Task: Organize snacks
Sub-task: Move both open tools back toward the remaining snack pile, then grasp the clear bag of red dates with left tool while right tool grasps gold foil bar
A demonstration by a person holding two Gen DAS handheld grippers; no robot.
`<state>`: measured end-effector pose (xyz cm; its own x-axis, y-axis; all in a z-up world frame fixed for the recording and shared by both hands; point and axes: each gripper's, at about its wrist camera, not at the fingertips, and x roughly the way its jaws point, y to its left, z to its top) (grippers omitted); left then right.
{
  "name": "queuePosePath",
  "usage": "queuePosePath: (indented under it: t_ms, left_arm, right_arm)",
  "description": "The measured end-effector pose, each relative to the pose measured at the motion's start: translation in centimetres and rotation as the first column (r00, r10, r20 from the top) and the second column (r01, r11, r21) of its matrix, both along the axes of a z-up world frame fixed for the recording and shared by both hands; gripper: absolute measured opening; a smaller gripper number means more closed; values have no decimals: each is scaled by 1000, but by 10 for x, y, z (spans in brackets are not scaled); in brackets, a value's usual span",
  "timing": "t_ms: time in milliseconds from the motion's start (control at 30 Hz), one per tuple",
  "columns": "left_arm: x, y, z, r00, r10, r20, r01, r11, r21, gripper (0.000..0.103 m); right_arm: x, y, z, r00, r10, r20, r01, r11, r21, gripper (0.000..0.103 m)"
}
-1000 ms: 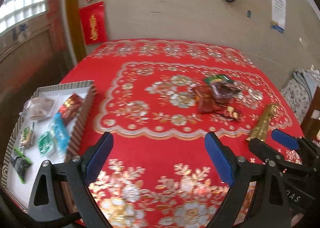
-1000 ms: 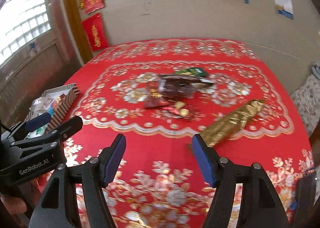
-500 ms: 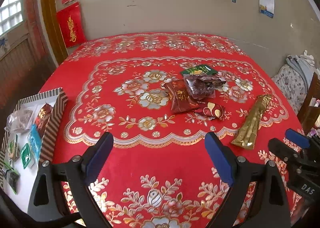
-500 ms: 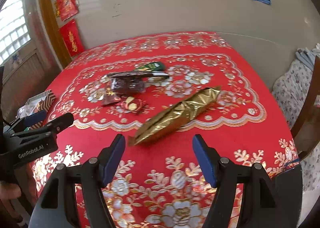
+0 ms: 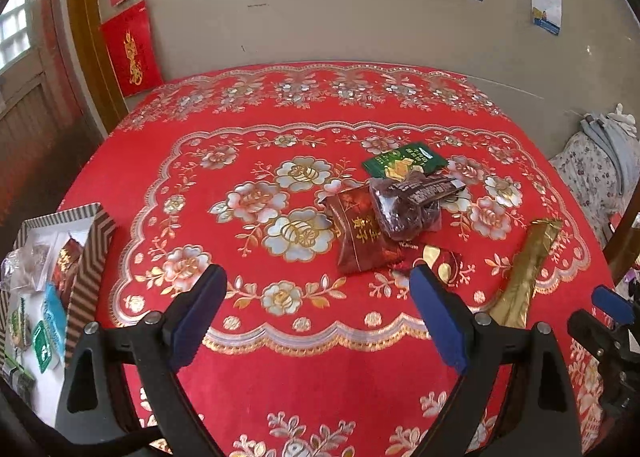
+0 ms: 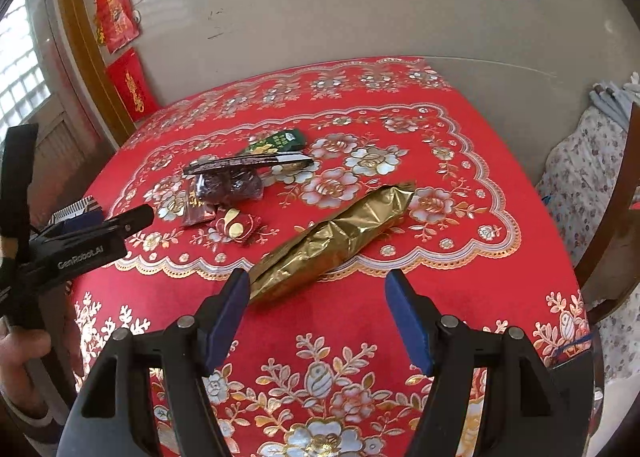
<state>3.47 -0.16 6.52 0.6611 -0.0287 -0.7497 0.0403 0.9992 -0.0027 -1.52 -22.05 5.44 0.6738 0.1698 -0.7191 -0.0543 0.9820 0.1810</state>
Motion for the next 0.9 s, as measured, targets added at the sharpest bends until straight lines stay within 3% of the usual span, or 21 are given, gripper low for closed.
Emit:
queuePosePath:
  t_ms: [300,633,900]
  left_arm:
    - [27,-20,-10,999,-10,-52,8,999,-34,93]
    - [66,-58,-26,992,2,-127,-5,1000,-24,92]
    - [91,-83,-39,990,22,-137,-12,997,73,93]
  right_arm:
    - [8,-3,-1,1000,5,-19,-5,1000,-7,70]
    - [7,-11,-3,1000,4,-23,-3,1000,28,70]
    - [5,-15,-6,999,16,-28,-14,998,64,70]
